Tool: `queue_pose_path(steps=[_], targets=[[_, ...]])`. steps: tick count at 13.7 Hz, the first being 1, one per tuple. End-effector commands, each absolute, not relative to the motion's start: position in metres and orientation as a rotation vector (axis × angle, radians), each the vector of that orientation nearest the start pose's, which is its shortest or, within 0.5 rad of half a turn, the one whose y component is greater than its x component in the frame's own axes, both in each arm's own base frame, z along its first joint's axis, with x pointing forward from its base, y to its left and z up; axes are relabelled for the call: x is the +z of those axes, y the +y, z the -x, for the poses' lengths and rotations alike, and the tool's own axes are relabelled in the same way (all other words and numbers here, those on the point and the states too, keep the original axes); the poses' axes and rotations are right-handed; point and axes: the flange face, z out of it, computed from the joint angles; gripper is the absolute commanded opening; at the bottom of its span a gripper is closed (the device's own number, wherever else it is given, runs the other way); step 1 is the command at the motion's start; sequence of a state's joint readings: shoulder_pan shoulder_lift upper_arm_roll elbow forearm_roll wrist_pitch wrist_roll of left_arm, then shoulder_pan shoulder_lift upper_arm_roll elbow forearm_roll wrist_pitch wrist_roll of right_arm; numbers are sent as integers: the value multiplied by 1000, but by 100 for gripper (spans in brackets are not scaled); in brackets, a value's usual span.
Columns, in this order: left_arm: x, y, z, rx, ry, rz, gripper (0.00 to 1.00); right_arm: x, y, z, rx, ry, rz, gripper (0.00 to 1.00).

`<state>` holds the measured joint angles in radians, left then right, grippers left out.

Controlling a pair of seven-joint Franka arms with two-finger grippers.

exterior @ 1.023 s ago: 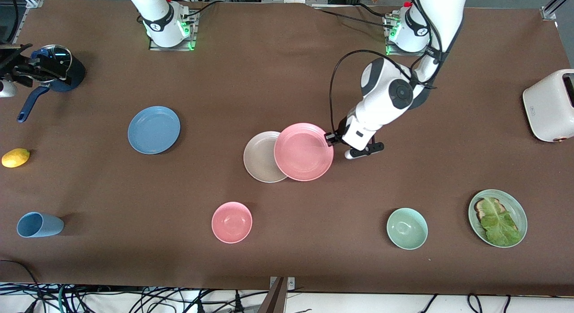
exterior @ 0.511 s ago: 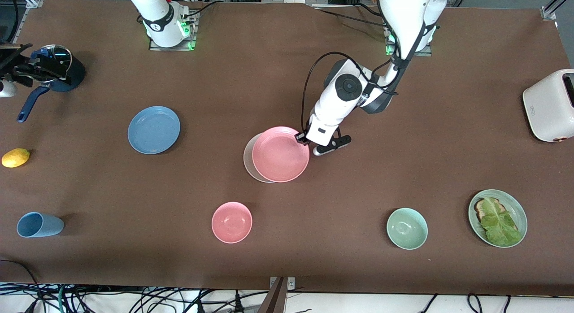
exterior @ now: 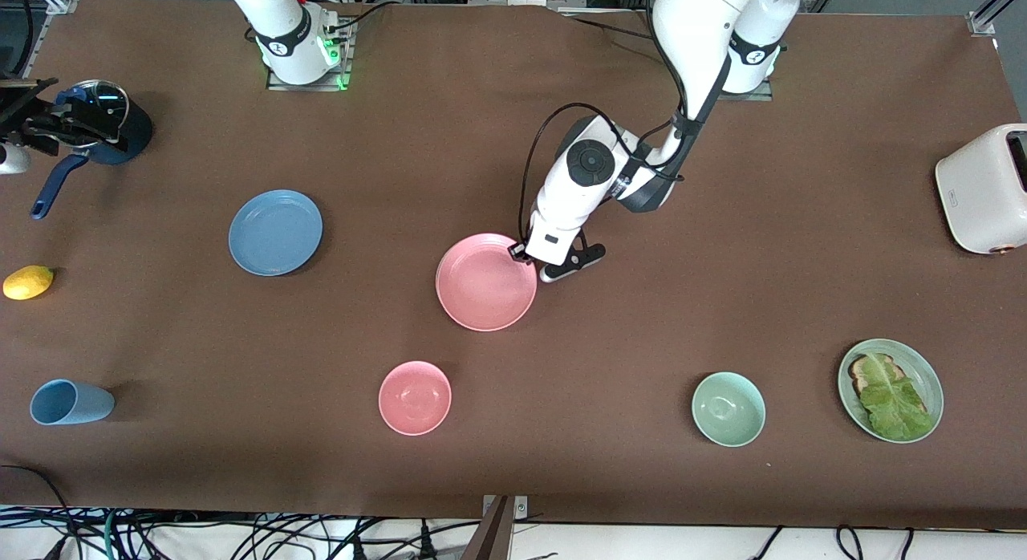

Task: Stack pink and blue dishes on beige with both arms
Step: 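Release the pink plate and raise the left gripper away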

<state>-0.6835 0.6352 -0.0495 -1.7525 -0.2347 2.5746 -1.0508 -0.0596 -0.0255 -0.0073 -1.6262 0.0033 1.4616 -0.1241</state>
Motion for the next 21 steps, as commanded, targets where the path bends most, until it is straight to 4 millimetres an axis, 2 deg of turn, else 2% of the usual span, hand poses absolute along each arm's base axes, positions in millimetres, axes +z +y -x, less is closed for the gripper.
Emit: queue_pose_path(steps=[1,5,6,7,8,10,12,13,14,16,18,21], targets=[[223,-459,-514,-10,-891,3259,0,609,-36,-530,218,-92,3101,100],[220,-460,-516,-53,-887,3251,0,610,-36,-528,230,-90,3100,100],[221,-458,-518,-57,-896,3249,25,604,-36,-526,271,-87,3092,100],[222,-458,-519,-57,-899,3250,44,601,-36,-525,291,-87,3091,100],[223,-457,-520,-60,-899,3251,55,596,-35,-526,300,-89,3088,100],[227,-451,-526,-81,-899,3251,63,569,-35,-535,379,-91,3073,100],[247,-431,-543,-124,-899,3245,67,524,-35,-538,508,-88,3046,100],[259,-417,-550,-99,-799,3248,69,506,-35,-537,511,-80,3046,100],[276,-393,-562,-58,-661,3252,69,487,-36,-535,502,-71,3049,100],[306,-335,-585,39,-393,3252,71,447,-39,-529,488,-53,3051,100],[325,-290,-595,129,-267,3241,73,411,-60,-521,453,16,3053,100],[350,-204,-616,186,-54,3237,74,361,-83,-509,397,76,3059,100]])
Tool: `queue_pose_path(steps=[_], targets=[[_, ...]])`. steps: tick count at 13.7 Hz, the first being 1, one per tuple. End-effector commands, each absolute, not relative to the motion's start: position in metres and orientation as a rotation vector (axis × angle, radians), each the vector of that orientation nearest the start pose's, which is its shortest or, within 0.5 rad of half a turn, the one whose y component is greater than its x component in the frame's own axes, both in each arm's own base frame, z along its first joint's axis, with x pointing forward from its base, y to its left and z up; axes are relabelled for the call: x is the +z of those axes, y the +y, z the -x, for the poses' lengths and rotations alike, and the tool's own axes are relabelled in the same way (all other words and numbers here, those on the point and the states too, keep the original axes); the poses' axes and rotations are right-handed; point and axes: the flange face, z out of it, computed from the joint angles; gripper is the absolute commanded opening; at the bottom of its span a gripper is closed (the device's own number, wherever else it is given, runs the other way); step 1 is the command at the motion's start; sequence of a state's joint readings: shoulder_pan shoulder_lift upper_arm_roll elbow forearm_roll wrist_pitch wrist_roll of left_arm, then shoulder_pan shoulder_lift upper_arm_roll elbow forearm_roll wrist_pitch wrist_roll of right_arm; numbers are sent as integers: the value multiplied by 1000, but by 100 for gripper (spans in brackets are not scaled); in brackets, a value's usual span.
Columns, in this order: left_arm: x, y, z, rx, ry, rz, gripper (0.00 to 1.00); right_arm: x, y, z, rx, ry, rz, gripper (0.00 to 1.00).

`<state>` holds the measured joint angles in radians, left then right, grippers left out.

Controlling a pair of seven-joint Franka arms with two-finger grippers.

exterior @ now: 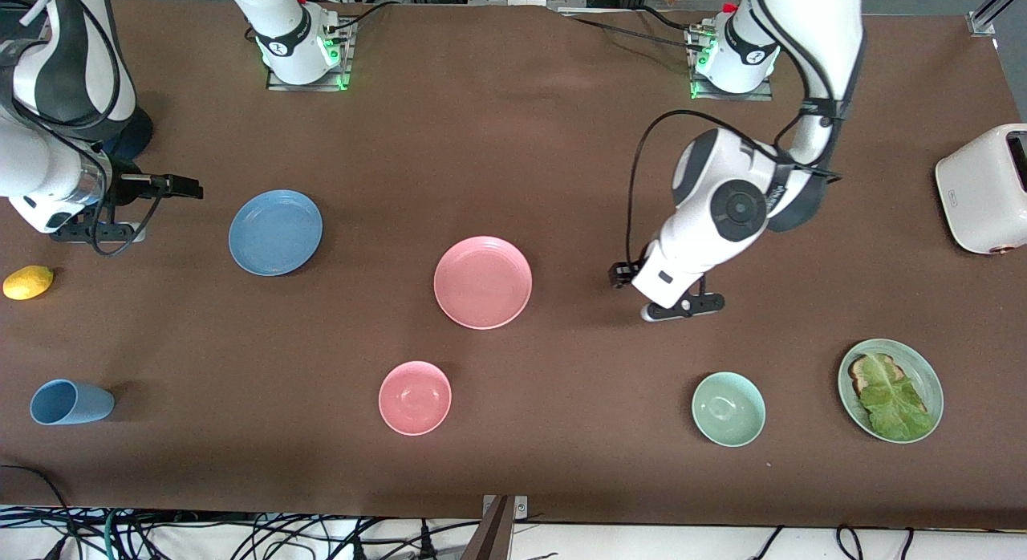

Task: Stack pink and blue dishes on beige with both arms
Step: 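Grasp the blue plate's rim with the right gripper while the left gripper retracts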

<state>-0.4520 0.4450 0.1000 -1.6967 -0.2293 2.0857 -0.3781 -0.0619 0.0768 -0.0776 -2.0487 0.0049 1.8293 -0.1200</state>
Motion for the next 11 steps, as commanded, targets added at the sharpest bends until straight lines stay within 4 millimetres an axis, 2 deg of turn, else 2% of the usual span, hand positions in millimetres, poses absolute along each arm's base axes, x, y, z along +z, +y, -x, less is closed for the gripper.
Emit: queue_pose_path(steps=[1,2,4,7,9,11], targets=[[359,-178,-619,207,-4,3234,74,344,-91,-505,376,90,3063,100],[366,-150,-623,227,50,3235,75,326,-91,-501,346,94,3052,99],[378,-91,-630,210,196,3239,77,296,-95,-501,317,123,2991,89],[400,-21,-632,199,293,3247,77,253,-113,-503,282,89,2953,88],[423,11,-628,217,344,3193,77,228,-120,-503,259,85,2926,88],[448,33,-618,218,315,3180,77,207,-123,-502,245,88,2906,85]])
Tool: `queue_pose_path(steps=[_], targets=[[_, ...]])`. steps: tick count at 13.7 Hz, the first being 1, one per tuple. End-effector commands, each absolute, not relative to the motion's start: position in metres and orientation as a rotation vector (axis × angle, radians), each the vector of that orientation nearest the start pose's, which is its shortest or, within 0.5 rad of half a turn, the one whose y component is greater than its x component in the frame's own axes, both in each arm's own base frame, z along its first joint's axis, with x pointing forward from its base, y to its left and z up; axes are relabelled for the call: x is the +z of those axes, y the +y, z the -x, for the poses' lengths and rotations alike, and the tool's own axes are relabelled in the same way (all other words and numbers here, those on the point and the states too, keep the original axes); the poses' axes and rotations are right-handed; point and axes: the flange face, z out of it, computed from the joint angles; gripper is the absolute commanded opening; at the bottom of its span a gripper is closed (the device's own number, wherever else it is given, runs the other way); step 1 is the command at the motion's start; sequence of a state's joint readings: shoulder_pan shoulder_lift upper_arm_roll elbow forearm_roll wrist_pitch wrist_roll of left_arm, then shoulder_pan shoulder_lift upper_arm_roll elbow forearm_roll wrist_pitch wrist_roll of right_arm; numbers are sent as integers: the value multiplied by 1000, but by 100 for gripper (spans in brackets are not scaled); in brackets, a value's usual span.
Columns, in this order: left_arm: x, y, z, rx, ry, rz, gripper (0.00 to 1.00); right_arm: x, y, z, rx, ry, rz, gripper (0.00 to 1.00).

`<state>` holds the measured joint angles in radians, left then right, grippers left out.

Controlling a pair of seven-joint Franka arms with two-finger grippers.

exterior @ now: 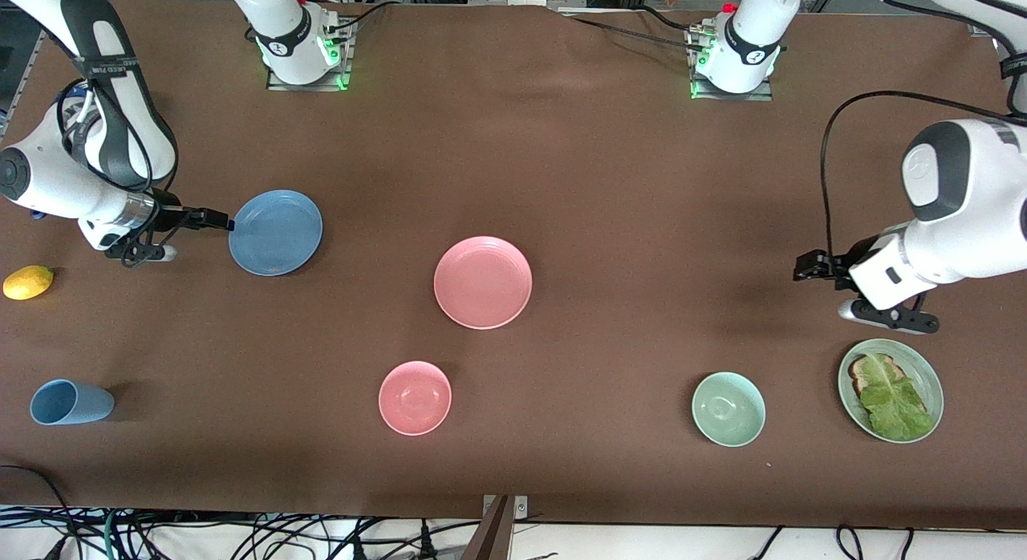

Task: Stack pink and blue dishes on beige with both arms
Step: 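Grasp the blue plate's rim with the right gripper while the left gripper retracts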

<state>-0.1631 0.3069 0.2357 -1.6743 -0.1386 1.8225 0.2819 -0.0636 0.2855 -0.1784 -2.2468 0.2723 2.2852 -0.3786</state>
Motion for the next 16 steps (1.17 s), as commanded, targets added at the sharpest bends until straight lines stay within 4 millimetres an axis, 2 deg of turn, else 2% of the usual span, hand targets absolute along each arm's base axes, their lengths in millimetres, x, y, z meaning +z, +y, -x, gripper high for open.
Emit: queue_pose_path(steps=[1,4,5,7,9,10,11,13,14,16], targets=[[461,41,-612,212,301,3178,77,198,-122,-501,255,108,2892,84],[498,59,-595,179,255,3186,76,186,-123,-498,283,124,2883,48],[508,59,-591,173,237,3169,76,184,-121,-499,286,120,2884,35],[520,50,-580,221,95,3165,76,183,-122,-499,282,119,2887,19],[531,30,-573,233,15,3164,78,183,-122,-499,282,119,2887,7],[534,28,-570,239,-28,3162,96,182,-120,-499,289,114,2884,1],[541,26,-566,239,-55,3162,100,183,-119,-499,296,110,2880,0],[549,18,-564,222,-32,3161,100,188,-117,-501,303,89,2869,0],[551,8,-564,215,-3,3160,100,195,-114,-504,317,75,2855,0],[561,5,-566,184,12,3161,100,214,-108,-515,360,40,2811,0]])
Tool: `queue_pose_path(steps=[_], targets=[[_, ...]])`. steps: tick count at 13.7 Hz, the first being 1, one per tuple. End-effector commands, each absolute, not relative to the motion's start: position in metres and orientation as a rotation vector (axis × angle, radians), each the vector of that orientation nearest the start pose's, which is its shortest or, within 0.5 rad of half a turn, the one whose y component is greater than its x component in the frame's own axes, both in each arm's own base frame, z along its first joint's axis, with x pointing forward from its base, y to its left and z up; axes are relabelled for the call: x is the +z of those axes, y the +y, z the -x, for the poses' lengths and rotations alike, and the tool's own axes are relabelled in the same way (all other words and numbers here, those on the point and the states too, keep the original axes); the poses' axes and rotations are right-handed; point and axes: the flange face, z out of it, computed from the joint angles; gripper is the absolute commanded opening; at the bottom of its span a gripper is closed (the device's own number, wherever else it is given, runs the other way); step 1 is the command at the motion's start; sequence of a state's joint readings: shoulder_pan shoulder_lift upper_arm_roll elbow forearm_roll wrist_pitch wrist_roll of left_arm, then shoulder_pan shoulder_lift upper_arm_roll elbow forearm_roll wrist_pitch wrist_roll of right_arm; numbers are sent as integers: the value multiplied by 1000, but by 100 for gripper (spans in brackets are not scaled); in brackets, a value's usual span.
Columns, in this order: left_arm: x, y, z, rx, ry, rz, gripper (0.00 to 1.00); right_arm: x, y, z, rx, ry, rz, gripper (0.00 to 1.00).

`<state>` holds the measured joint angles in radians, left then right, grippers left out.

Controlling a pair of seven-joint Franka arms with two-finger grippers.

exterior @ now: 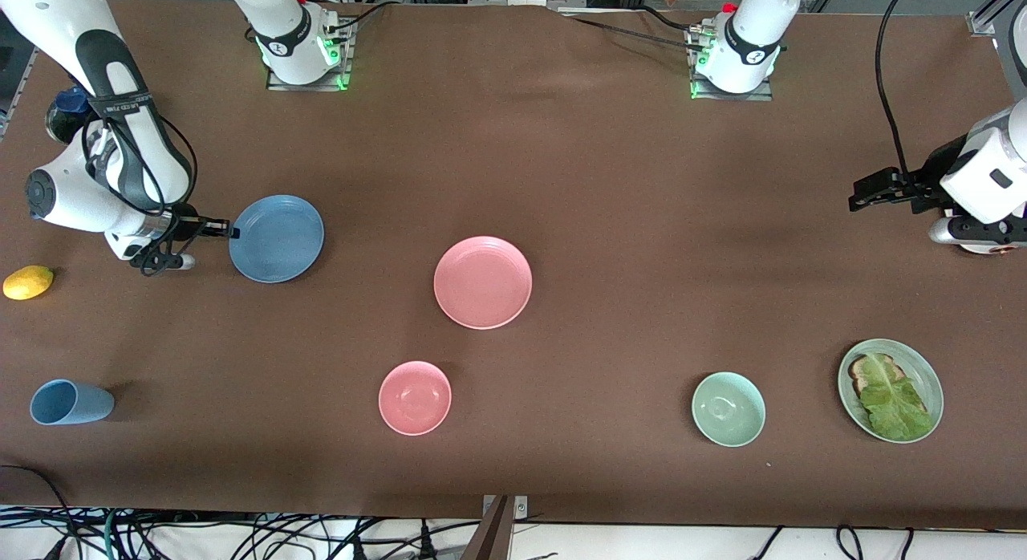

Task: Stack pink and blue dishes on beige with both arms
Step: 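Slide the blue plate with the right gripper onto the pink plate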

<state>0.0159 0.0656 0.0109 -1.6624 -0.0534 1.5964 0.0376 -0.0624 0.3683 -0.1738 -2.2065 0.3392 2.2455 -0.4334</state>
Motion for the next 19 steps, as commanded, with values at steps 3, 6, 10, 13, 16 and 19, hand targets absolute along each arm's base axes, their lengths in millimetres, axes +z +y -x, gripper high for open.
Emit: queue_pose_path(steps=[3,6,10,13,16,19], targets=[[560,7,-567,187,-12,3199,100,254,-99,-535,395,1,2763,0],[560,1,-567,187,13,3198,100,303,-78,-559,484,12,2715,0],[558,1,-569,189,27,3200,100,352,26,-577,506,83,2754,0],[558,-1,-570,187,35,3200,100,358,114,-587,394,191,2797,0],[558,0,-570,187,32,3200,100,342,201,-586,294,343,2820,0],[558,-1,-570,187,35,3200,100,310,277,-579,170,431,2808,0]])
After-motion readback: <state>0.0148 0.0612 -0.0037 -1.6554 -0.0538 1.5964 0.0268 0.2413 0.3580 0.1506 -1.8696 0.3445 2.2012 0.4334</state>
